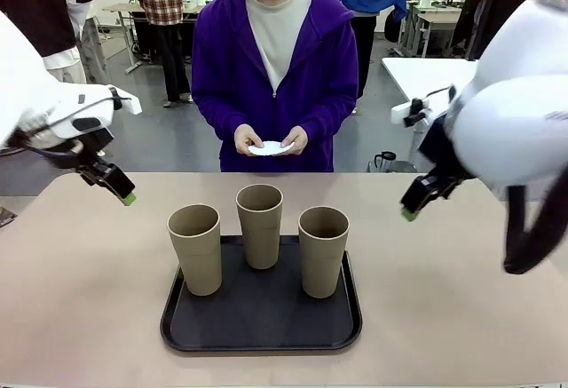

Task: Place coasters on the table and set cups on them.
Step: Pick up one Reusable plastic cup and place it on a coaster set by the human.

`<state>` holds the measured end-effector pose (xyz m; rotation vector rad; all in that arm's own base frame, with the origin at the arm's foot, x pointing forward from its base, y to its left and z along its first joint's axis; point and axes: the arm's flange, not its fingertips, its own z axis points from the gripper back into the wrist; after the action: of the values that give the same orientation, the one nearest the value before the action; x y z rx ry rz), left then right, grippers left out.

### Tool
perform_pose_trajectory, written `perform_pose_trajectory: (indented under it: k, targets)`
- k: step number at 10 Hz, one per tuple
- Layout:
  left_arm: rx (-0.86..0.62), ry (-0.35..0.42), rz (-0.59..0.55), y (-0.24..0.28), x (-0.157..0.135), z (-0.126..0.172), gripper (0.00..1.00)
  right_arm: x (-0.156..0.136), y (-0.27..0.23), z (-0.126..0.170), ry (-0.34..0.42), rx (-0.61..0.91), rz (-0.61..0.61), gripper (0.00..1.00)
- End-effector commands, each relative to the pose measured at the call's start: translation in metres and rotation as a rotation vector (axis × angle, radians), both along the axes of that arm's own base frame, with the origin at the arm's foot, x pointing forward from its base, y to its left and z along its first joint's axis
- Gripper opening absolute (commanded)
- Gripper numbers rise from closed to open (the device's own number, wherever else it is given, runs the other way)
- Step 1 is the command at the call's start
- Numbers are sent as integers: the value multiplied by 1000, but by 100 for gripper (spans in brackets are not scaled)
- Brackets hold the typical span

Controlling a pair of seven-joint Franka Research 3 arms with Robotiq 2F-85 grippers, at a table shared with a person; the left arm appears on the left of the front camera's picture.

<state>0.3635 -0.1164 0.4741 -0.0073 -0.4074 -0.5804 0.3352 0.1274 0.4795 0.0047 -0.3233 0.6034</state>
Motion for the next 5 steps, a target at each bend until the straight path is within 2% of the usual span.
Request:
perform_pose_trajectory:
  k: [1, 2, 3, 4, 5]
  targets:
    - [-71, 89, -12, 15, -62, 5, 100, -73, -18, -1, 25, -28, -33, 100]
    - [-69, 121, 9, 15, -89, 3, 100, -93, -27, -11, 56, -12, -38, 100]
    - [-65, 102, 59, 13, -104, 1, 100, -98, -33, -24, 103, -14, -9, 100]
    - [-48, 96, -15, 0, -40, 28, 100, -44, -12, 34, 40, -20, -18, 100]
    - [-48, 96, -15, 0, -40, 28, 100, -44, -12, 34, 40, -20, -18, 100]
